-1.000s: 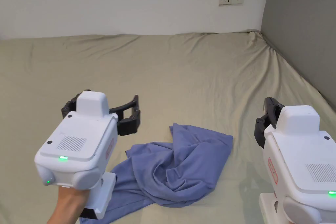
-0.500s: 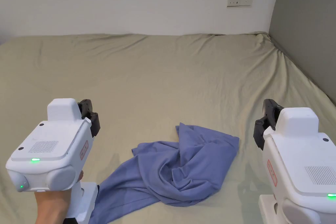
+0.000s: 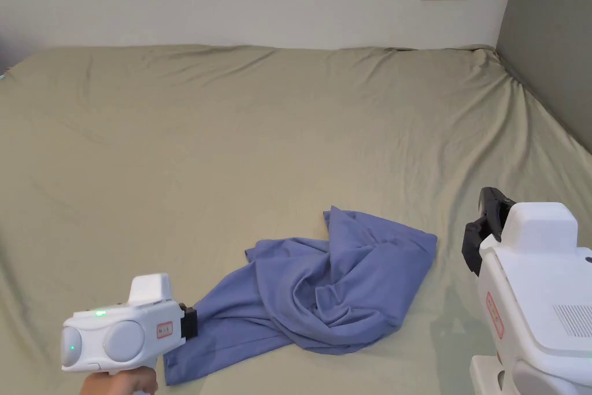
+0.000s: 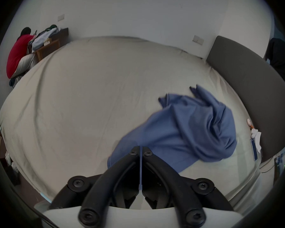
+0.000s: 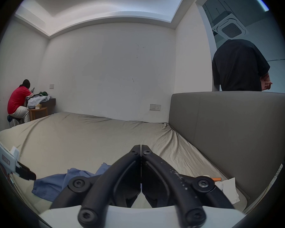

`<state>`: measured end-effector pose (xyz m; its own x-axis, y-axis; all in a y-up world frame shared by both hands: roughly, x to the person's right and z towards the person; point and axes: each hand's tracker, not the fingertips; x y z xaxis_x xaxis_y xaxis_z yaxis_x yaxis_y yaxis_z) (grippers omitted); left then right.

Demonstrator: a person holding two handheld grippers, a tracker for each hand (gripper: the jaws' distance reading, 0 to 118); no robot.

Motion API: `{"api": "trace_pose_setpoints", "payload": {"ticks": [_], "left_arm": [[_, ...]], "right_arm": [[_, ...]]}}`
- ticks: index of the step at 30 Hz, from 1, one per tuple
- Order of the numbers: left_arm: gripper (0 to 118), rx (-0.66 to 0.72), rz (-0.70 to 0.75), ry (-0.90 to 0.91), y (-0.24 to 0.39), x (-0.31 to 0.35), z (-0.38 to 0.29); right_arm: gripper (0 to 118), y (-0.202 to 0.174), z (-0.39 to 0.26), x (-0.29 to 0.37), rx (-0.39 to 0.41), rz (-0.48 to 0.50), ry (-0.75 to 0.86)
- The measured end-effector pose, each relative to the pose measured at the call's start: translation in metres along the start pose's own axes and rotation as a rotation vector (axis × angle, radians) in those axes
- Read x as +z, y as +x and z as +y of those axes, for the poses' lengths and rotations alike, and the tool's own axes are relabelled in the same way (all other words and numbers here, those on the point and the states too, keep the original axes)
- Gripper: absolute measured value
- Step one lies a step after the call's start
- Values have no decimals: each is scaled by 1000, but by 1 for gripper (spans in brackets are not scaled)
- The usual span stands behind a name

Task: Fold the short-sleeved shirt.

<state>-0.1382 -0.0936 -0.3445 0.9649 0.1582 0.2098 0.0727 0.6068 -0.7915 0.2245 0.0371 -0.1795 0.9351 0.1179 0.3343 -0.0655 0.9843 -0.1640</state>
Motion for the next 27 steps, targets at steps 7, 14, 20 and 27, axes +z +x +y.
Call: {"api": "trace_pose_setpoints", "payload": {"ticks": [7,14,20,27], "left_arm": [[113,12,55,-35,1,-22,-17],[41,-13,129,-32,7,-50,-33],[4,-9,55,-20,10,-38,-30],[4,34,-23,133,8,0,-14]], "right_arm": [[2,-2,-10,-8,9,1,-35],[2,1,-22,-25,6,0,-88],[24,14,-43,-82,-5,-7,-260],[103,18,-76,-210,26,12,-493]]}}
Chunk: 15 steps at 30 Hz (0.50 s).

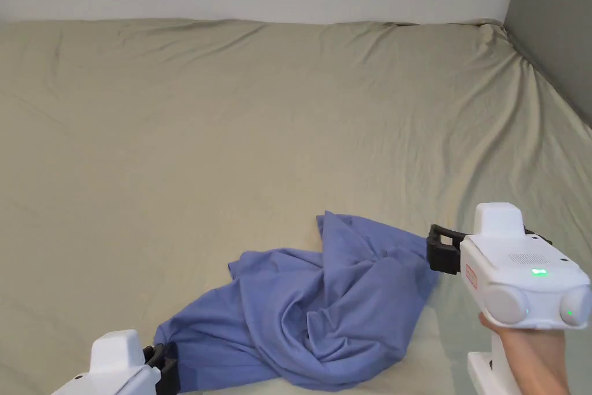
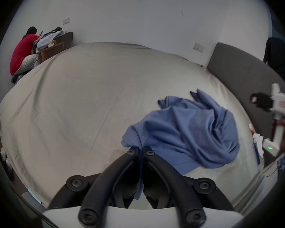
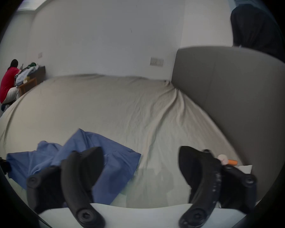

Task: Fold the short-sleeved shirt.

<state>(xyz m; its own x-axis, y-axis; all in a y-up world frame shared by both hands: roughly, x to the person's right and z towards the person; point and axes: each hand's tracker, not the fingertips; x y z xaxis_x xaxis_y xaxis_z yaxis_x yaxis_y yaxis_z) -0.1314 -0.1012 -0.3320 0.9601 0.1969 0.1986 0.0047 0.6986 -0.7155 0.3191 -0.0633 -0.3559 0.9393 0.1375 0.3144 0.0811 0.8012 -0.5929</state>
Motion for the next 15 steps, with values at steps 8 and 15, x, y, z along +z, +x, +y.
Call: {"api": "trace_pose_setpoints", "payload": {"ticks": [8,15], "left_arm": [[4,-26,-22,4,2,-11,21],[4,-16,-39,-11,-2,-17,21]], "right_arm": [[89,-15,-1,-149,-12,75,-338],[45,-18,-5,-150,-82,127,-390]]}}
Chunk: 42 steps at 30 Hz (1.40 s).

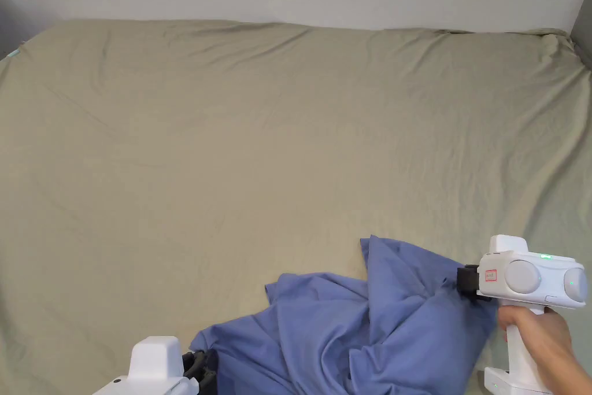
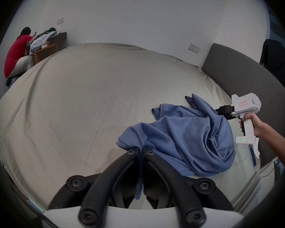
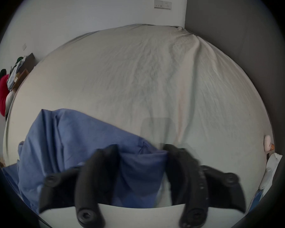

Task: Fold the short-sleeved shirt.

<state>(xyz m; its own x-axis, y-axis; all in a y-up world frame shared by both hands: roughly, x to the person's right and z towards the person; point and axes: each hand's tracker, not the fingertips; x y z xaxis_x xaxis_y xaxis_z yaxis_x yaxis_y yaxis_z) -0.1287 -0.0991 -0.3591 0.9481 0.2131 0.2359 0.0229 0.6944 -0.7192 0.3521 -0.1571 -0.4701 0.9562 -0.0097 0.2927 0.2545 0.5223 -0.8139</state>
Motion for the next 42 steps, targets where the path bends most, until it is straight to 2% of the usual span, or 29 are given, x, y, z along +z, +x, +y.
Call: {"api": "trace_pose_setpoints", "payload": {"ticks": [1,2,3,4,7,11,15,20,23,27,35,37,42], "left_arm": [[4,13,-5,-1,-1,0,0],[4,26,-10,-2,-3,0,0],[4,33,-11,0,-3,1,0],[4,42,-10,4,-2,3,1],[4,76,-32,33,-3,14,4],[4,75,-59,69,1,30,15],[4,74,-108,159,3,51,50],[4,44,-110,318,4,83,136],[4,17,-78,391,4,99,196],[4,-16,-26,435,11,111,277],[4,-29,94,562,35,131,413],[4,-45,156,609,37,132,439],[4,-21,181,675,33,127,482]], "right_arm": [[24,-5,-2,4,71,-12,5],[12,-10,-4,9,125,-44,3],[7,-13,-6,14,167,-84,15],[6,-15,-7,20,172,-60,22],[5,-10,-10,57,123,-10,105],[5,-2,-8,122,173,-12,242],[5,9,3,201,109,43,385],[5,29,38,283,85,28,572],[5,41,67,318,75,-23,664],[5,56,106,354,5,-4,744],[5,57,184,407,-34,-38,924],[5,59,202,418,-44,-26,960],[5,47,225,436,-70,-15,1023]]}}
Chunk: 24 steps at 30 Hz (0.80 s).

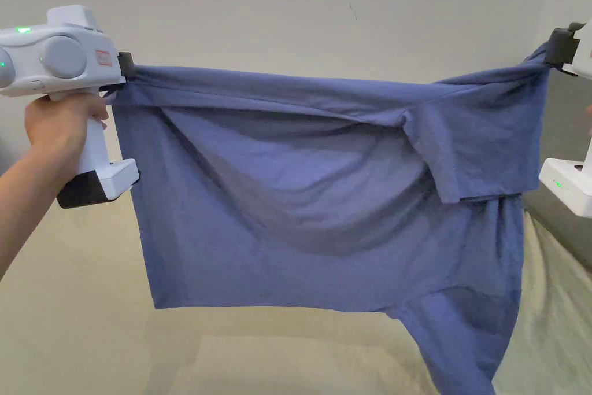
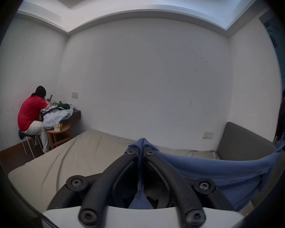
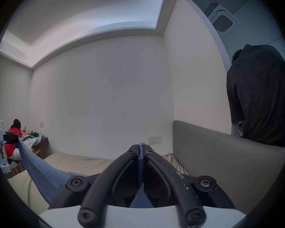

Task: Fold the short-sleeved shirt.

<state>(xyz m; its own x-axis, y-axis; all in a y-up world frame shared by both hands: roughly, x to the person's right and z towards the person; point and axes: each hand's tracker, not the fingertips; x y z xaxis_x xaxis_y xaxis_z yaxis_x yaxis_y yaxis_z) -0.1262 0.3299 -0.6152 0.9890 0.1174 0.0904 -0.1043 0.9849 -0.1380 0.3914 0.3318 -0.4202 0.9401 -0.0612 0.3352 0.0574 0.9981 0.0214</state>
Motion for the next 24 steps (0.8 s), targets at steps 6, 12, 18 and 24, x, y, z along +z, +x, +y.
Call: {"api": "trace_pose_setpoints", "payload": {"ticks": [6,12,18,24], "left_arm": [[4,-36,32,8,7,-38,-13],[3,-51,55,-78,-4,-70,-74],[3,-75,78,-258,-23,-80,-177],[3,-15,71,-465,-58,-41,-292]], "right_arm": [[5,-30,-11,-8,47,-7,14],[5,-28,-71,-46,90,-22,-46],[5,-25,-165,-63,89,-20,-223],[5,-8,-273,-27,34,-21,-420]]}}
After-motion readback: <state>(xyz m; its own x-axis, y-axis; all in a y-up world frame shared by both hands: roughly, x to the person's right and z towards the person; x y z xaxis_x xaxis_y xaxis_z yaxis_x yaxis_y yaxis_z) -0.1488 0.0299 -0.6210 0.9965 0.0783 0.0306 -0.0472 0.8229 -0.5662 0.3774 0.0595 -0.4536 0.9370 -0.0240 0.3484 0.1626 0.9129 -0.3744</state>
